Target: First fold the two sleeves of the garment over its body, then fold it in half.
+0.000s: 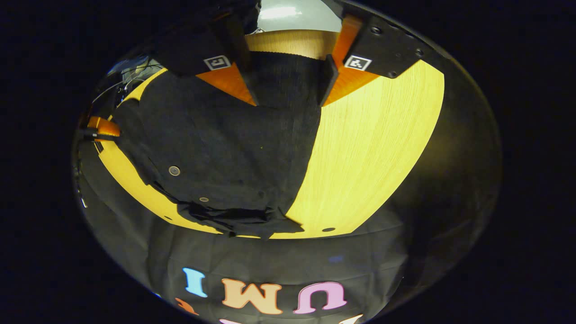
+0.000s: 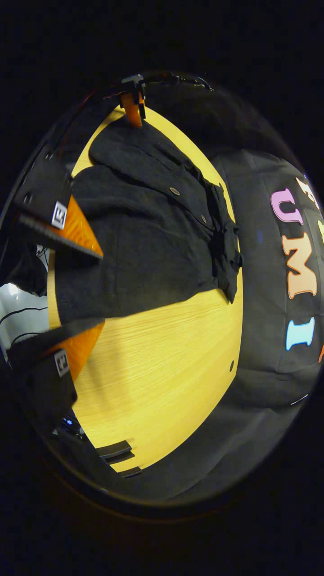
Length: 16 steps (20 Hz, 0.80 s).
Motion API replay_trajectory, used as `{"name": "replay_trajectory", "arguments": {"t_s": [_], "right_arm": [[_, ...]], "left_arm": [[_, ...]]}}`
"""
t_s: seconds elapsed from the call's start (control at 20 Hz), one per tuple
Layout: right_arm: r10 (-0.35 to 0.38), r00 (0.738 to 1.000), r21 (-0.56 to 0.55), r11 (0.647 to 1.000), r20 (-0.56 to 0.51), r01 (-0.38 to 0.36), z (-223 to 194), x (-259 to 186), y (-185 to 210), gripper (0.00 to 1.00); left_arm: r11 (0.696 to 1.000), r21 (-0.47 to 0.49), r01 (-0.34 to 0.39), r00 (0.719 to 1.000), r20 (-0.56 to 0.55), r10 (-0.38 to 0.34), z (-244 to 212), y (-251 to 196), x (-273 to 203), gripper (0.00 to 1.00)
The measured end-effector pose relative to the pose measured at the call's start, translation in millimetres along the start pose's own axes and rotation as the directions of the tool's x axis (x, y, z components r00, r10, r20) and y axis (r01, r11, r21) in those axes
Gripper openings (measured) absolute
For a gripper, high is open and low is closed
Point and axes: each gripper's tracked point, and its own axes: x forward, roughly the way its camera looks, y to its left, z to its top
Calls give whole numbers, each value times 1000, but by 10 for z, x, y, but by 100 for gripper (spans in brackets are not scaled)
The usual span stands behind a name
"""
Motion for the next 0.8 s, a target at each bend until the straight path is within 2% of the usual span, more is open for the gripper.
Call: {"name": "replay_trajectory", "arguments": {"t_s": [0.05, 0.15, 0.2, 0.25, 0.4, 0.55, 0.7, 0.8], "right_arm": [[11, 1000, -11, 1000, 6, -11, 8, 2, 53, 46], [-7, 1000, -32, 999, 7, 7, 7, 2, 77, 13], [-9, 1000, -44, 999, -4, 9, -16, 10, 87, 12], [-7, 1000, -58, 998, -10, 6, -43, -5, 102, 6], [24, 999, -77, 997, -34, -27, -132, -113, 139, 3], [42, 998, -36, 998, -50, -43, -169, -118, 113, 4], [42, 999, -24, 999, -30, -42, -87, -140, 90, 3], [76, 997, -5, 997, 14, -76, 66, -226, 114, 3]], "left_arm": [[1000, -7, 12, 1000, 11, -12, 5, -42, 1, 70], [997, -75, 25, 999, 32, -23, -4, -129, 5, 30], [994, -108, 22, 999, 32, -19, -24, -155, -17, 9], [992, -124, 25, 999, 26, -22, -48, -191, -36, 4], [989, -143, 44, 999, 9, -43, -61, -230, -58, 0], [988, -148, 46, 999, 28, -42, -59, -208, -77, 0], [987, -158, 30, 999, -13, -32, -76, -221, -81, 0], [985, -172, 33, 998, -48, -42, -50, -266, -175, 0]]}}
